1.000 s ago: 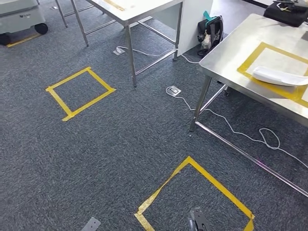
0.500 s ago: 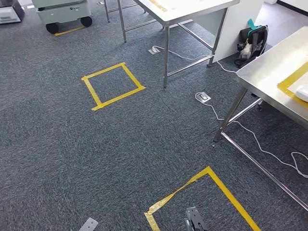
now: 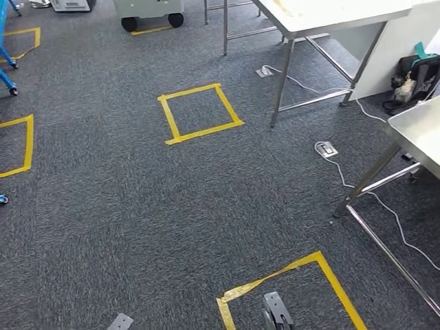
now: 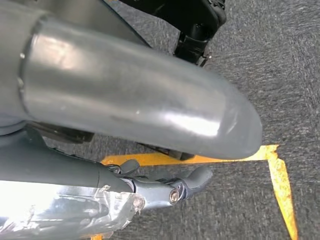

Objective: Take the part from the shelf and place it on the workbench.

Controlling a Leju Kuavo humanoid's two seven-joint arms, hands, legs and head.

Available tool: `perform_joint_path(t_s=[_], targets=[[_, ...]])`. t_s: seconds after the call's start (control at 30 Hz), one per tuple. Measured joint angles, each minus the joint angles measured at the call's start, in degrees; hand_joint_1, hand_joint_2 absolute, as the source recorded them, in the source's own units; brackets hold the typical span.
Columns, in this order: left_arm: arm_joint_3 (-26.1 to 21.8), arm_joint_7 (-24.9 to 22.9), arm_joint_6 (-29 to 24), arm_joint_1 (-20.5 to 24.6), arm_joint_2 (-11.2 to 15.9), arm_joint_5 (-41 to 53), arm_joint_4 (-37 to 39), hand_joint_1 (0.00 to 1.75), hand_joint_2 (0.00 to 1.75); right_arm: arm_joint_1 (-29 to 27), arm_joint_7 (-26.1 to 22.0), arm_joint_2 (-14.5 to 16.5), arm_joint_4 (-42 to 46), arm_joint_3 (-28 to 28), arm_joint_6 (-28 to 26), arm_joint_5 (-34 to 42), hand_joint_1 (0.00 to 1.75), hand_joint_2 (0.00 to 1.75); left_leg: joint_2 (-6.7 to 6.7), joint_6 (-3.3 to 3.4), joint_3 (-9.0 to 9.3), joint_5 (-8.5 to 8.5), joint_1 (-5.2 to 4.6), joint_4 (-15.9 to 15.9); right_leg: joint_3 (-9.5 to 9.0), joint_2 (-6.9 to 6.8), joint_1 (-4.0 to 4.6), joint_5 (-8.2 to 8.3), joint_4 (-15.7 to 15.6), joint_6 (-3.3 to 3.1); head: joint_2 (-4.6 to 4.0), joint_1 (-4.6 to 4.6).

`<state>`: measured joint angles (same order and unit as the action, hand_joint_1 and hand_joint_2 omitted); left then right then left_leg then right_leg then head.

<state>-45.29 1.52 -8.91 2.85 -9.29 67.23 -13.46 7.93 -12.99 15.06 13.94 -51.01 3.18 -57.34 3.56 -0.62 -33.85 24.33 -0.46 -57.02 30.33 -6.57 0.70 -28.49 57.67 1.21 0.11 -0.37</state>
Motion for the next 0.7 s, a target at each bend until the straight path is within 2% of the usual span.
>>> perform_joint_path(t_s=[0.03, 0.07, 0.1, 0.13, 0.17, 0.2, 0.23, 0.27, 0.3, 0.33, 0.37, 0.4, 0.43, 0.47, 0.5, 0.53, 0.57, 0.6, 0.63, 0.67, 0.7], targets=[[0.0, 0.0, 0.0, -0.1, 0.0, 0.3, 0.0, 0.00, 0.00, 0.0, -0.2, 0.0, 0.0, 0.0, -0.1, 0.4, 0.00, 0.00, -0.62, 0.33, -0.02, 0.01, -0.01, 0.0, -0.34, -0.59, -0.02, -0.12, -0.1, 0.18, 0.00, 0.05], [0.0, 0.0, 0.1, -0.2, 0.0, 0.6, 0.0, 0.00, 0.00, 0.0, -0.4, 0.0, 0.0, 0.0, -0.2, 0.8, 0.00, 0.00, -1.27, 0.67, 0.00, -0.03, 0.05, 0.1, -0.47, -0.25, -0.13, -0.45, 0.1, 0.47, 0.00, 0.08], [0.0, 0.0, 0.1, -0.3, -0.1, 0.9, 0.0, 0.00, 0.00, -0.1, -0.7, 0.0, 0.0, 0.0, -0.3, 1.2, 0.00, 0.00, -1.93, 1.05, 0.02, -0.14, 0.15, 0.2, -0.18, 0.93, -0.28, -1.29, 1.2, 0.74, 0.00, 0.13], [0.0, 0.0, 0.2, -0.2, -0.3, 1.1, 0.0, 0.00, 0.00, -0.3, -0.8, 0.0, 0.0, -0.1, -0.4, 1.5, 0.00, 0.00, -2.57, 1.41, 0.03, -0.27, 0.29, 0.2, 0.83, 2.58, -0.42, -2.70, 3.6, 0.99, 0.00, 0.20], [0.0, 0.1, 0.2, -0.1, -0.4, 1.4, 0.0, 0.00, 0.00, -0.5, -1.0, 0.0, 0.0, -0.2, -0.4, 1.9, 0.00, 0.00, -3.28, 1.68, 0.00, -0.35, 0.38, 0.2, 2.55, 4.51, -0.52, -4.62, 7.2, 1.20, 0.00, 0.31], [0.0, 0.1, 0.2, 0.0, -0.6, 1.7, 0.0, 0.00, 0.00, -0.7, -1.1, -0.1, 0.0, -0.4, -0.5, 2.1, 0.00, 0.00, -4.03, 1.89, -0.03, -0.39, 0.40, 0.2, 4.66, 5.69, -0.56, -6.56, 11.5, 1.26, 0.00, 0.37], [0.0, 0.1, 0.2, 0.1, -0.8, 2.0, 0.0, 0.00, 0.00, -1.0, -1.2, -0.1, 0.0, -0.6, -0.6, 2.4, 0.00, 0.00, -4.84, 1.98, -0.06, -0.40, 0.39, 0.2, 6.63, 6.22, -0.56, -7.84, 15.1, 1.27, 0.00, 0.41], [0.0, 0.1, 0.2, 0.1, -0.9, 2.1, 0.0, 0.00, 0.00, -1.3, -1.3, -0.2, 0.0, -0.7, -0.6, 2.5, 0.00, 0.00, -5.66, 2.03, -0.06, -0.41, 0.39, 0.2, 7.96, 6.44, -0.56, -8.11, 17.2, 1.23, 0.00, 0.42], [0.0, 0.1, 0.3, 0.0, -1.0, 2.3, 0.0, 0.00, 0.00, -1.4, -1.3, -0.2, 0.0, -0.8, -0.6, 2.6, 0.00, 0.00, -6.47, 2.02, -0.02, -0.42, 0.39, 0.2, 8.21, 6.57, -0.58, -7.14, 16.9, 1.15, 0.00, 0.41], [0.0, 0.1, 0.3, 0.0, -1.1, 2.3, 0.0, 0.00, 0.00, -1.5, -1.3, -0.2, 0.0, -0.9, -0.6, 2.7, 0.00, 0.00, -7.31, 1.98, 0.04, -0.45, 0.42, 0.2, 7.25, 6.86, -0.64, -5.13, 14.2, 1.03, 0.00, 0.41], [0.0, 0.1, 0.3, 0.0, -1.2, 2.3, 0.0, 0.00, 0.00, -1.5, -1.4, -0.2, 0.0, -1.0, -0.6, 2.7, 0.00, 0.00, -8.10, 1.88, 0.10, -0.47, 0.46, 0.2, 5.52, 7.84, -0.79, -2.75, 10.2, 0.96, 0.00, 0.42], [0.0, 0.1, 0.3, 0.1, -1.3, 2.3, 0.0, 0.00, 0.00, -1.5, -1.4, -0.2, 0.0, -1.1, -0.6, 2.7, 0.00, 0.00, -8.87, 1.69, 0.07, -0.48, 0.40, 0.0, 3.71, 9.57, -1.03, -0.86, 5.9, 0.96, 0.00, 0.43], [0.0, 0.1, 0.3, 0.2, -1.4, 2.3, 0.0, 0.00, 0.00, -1.5, -1.4, -0.2, 0.0, -1.2, -0.6, 2.7, 0.00, 0.00, -9.58, 1.42, -0.02, -0.54, 0.38, 0.0, 2.29, 10.92, -1.23, 0.39, 2.8, 0.93, 0.00, 0.42], [0.0, 0.1, 0.3, 0.2, -1.4, 2.4, 0.0, 0.00, 0.00, -1.5, -1.4, -0.2, 0.0, -1.2, -0.6, 2.7, 0.00, 0.00, -10.19, 1.08, -0.21, -0.63, 0.40, -0.1, 1.51, 11.98, -1.32, 0.87, 1.1, 0.87, 0.00, 0.40], [0.0, 0.1, 0.3, 0.1, -1.4, 2.4, 0.0, 0.00, 0.00, -1.5, -1.4, -0.2, 0.0, -1.2, -0.6, 2.7, 0.00, 0.00, -10.80, 0.66, -0.43, -0.81, 0.48, -0.1, 1.29, 12.17, -1.25, 0.92, 0.7, 0.69, 0.00, 0.39], [0.0, 0.1, 0.3, 0.0, -1.5, 2.4, 0.1, 0.00, 0.00, -1.5, -1.4, -0.2, 0.0, -1.3, -0.6, 2.7, 0.00, 0.00, -11.41, 0.28, -0.64, -1.05, 0.66, 0.1, 1.22, 11.42, -1.14, 1.12, 0.7, 0.36, 0.00, 0.36], [0.0, 0.1, 0.3, -0.1, -1.5, 2.4, 0.1, 0.00, 0.00, -1.5, -1.4, -0.2, 0.0, -1.3, -0.6, 2.8, 0.00, 0.00, -11.22, -0.02, -0.84, -1.03, 0.75, 0.0, 1.14, 10.76, -1.08, 1.32, 0.6, -0.02, 0.00, 0.36], [0.0, 0.0, 0.4, -0.1, -1.5, 2.5, 0.1, 0.00, 0.00, -1.5, -1.5, -0.2, 0.0, -1.3, -0.6, 2.8, 0.00, 0.00, -10.17, -0.29, -1.26, -0.51, 0.74, -0.6, 1.10, 10.02, -1.08, 1.54, 0.3, -0.43, 0.00, 0.26], [0.0, 0.0, 0.4, -0.1, -1.6, 2.6, 0.1, 0.00, 0.00, -1.5, -1.5, -0.2, 0.0, -1.4, -0.6, 2.8, 0.00, 0.00, -8.60, -0.50, -2.12, 0.72, 0.66, -2.3, 1.06, 9.19, -1.12, 1.70, 0.1, -0.77, 0.00, 0.13], [0.0, 0.0, 0.4, 0.0, -1.6, 2.8, 0.1, 0.00, 0.00, -1.5, -1.5, -0.2, 0.0, -1.4, -0.6, 2.9, 0.00, 0.00, -6.69, -0.70, -3.49, 2.56, 0.60, -5.2, 1.04, 8.26, -1.08, 1.77, 0.0, -1.04, 0.00, 0.02], [0.0, -0.1, 0.4, 0.1, -1.7, 2.8, 0.1, 0.00, 0.00, -1.7, -1.6, -0.2, 0.0, -1.5, -0.7, 3.0, 0.00, 0.00, -5.36, -0.93, -5.26, 4.60, 0.59, -9.0, 1.07, 7.32, -1.01, 1.76, -0.1, -1.21, 0.00, -0.08]])
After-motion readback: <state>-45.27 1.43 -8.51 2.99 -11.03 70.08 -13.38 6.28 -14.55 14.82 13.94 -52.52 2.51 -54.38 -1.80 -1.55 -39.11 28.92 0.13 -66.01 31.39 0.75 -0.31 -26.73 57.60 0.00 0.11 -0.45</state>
